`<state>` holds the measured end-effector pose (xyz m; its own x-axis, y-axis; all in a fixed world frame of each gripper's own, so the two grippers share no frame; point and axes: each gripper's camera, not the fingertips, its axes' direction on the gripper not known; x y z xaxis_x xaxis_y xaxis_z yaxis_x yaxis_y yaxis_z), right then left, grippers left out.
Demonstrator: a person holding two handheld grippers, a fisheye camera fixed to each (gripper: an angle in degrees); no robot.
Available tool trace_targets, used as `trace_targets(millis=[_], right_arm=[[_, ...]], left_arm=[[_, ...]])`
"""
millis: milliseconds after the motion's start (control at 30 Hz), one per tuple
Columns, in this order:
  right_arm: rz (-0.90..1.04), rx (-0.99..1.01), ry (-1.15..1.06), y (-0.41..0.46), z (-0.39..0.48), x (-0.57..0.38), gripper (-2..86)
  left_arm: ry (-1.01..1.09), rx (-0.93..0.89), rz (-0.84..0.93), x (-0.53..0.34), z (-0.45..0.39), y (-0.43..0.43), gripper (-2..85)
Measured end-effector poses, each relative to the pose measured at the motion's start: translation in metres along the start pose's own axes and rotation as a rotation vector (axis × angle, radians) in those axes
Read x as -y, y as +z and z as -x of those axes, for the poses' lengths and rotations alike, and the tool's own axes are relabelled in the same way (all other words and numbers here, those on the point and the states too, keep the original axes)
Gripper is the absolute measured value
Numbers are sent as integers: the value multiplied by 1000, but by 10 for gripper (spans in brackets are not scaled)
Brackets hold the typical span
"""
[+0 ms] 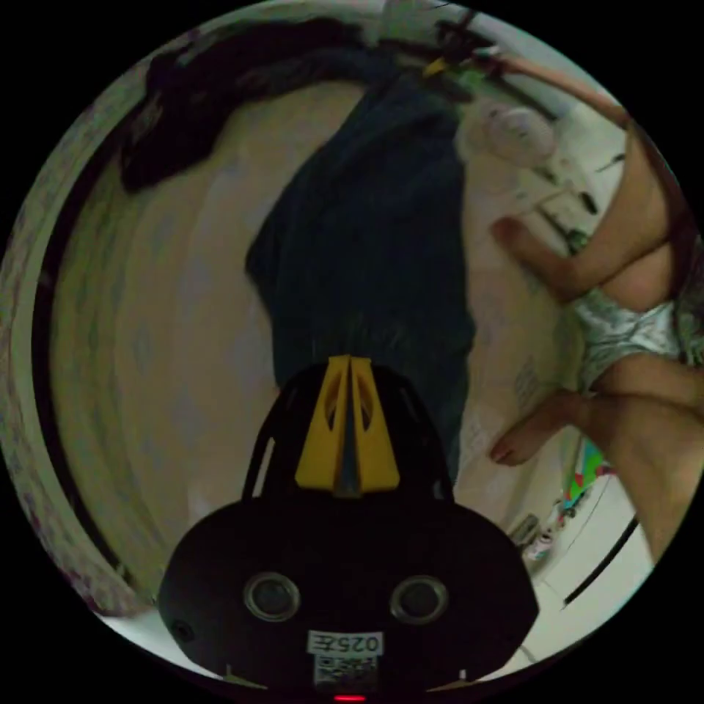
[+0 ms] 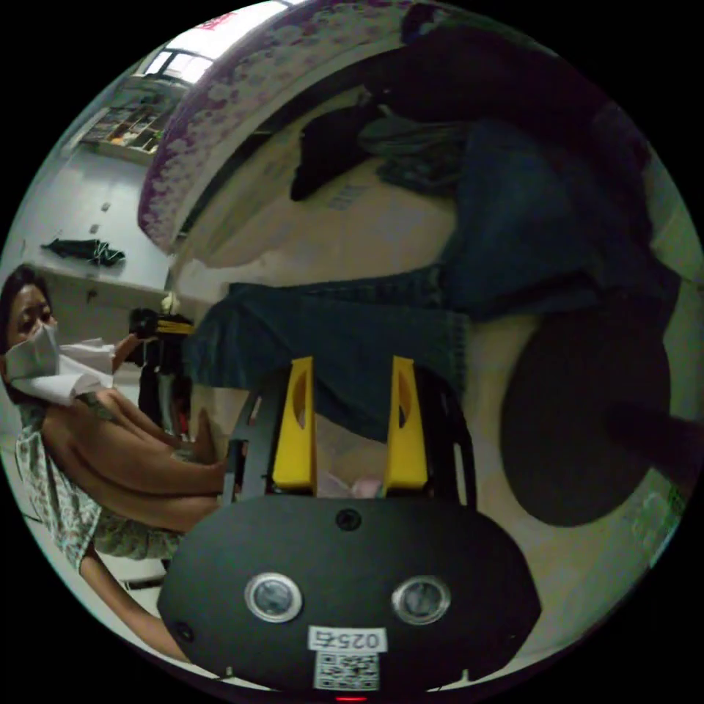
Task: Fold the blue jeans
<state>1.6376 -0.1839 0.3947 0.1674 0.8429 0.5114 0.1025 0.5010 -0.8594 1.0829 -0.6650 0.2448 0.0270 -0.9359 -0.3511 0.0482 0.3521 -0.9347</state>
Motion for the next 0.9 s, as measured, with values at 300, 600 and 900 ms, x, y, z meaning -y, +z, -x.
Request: trace_targets(millis=[300, 600, 900], right_arm=[[-12, -207, 41, -32, 10, 18, 165], [-7, -132, -26, -66, 39, 52, 58], [-215, -435, -195, -126, 148, 28, 3]], left_arm=[[207, -159, -161, 316, 13, 95, 52], [185, -161, -172, 412, -18, 171, 57], [169, -179, -328, 395, -16, 164, 2]])
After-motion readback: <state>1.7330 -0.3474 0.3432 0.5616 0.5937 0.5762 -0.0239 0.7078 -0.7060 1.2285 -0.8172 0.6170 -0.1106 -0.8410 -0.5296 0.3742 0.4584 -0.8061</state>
